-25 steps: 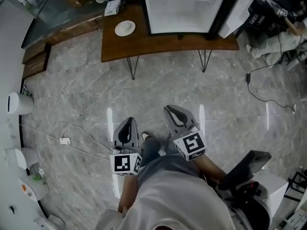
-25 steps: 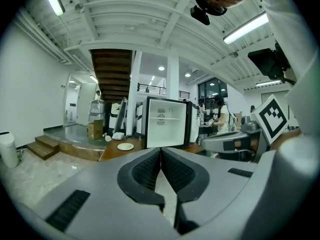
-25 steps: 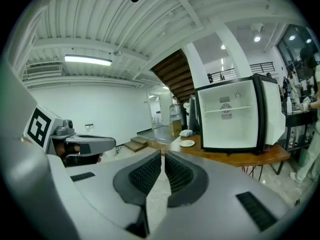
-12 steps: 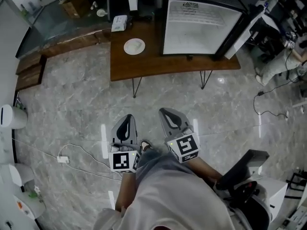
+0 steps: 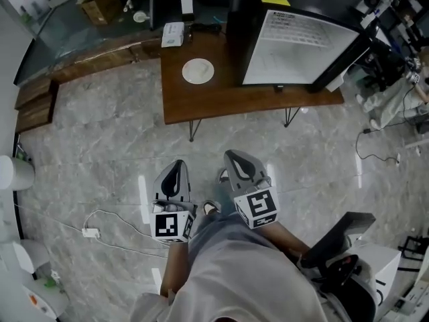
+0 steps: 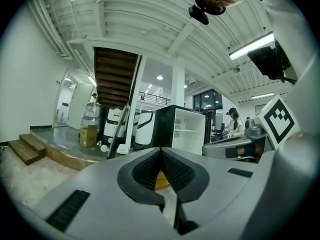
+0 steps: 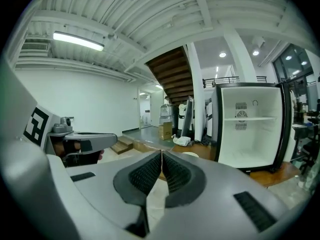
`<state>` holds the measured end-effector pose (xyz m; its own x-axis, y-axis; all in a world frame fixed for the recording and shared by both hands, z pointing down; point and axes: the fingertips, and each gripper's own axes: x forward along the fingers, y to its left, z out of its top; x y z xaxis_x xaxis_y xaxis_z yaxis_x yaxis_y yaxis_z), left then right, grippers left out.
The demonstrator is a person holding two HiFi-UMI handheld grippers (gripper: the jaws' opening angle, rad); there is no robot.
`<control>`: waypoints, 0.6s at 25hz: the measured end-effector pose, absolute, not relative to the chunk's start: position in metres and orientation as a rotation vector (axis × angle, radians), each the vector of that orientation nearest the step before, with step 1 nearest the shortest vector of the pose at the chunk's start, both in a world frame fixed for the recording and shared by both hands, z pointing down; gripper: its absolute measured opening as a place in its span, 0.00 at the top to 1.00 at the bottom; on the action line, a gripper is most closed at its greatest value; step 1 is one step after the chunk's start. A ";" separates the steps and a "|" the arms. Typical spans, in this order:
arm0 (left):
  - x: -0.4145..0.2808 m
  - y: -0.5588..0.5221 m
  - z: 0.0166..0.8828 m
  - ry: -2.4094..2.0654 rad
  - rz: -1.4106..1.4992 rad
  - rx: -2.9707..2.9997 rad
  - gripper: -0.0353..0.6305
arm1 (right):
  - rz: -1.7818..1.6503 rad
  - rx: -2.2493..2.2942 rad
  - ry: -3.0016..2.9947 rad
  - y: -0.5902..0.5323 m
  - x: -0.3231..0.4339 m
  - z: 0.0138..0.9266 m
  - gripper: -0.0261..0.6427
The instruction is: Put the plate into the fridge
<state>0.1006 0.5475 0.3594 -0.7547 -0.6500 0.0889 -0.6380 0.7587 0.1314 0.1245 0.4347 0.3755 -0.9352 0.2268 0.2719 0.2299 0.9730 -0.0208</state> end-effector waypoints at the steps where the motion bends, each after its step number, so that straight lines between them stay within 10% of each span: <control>1: 0.083 0.544 0.362 -2.814 -0.143 1.051 0.92 | -0.016 -0.328 -2.848 0.434 0.107 0.376 0.93; 15: -0.235 0.408 0.393 -2.676 -0.061 1.239 0.92 | 0.025 -0.219 -2.822 0.315 -0.209 0.404 0.93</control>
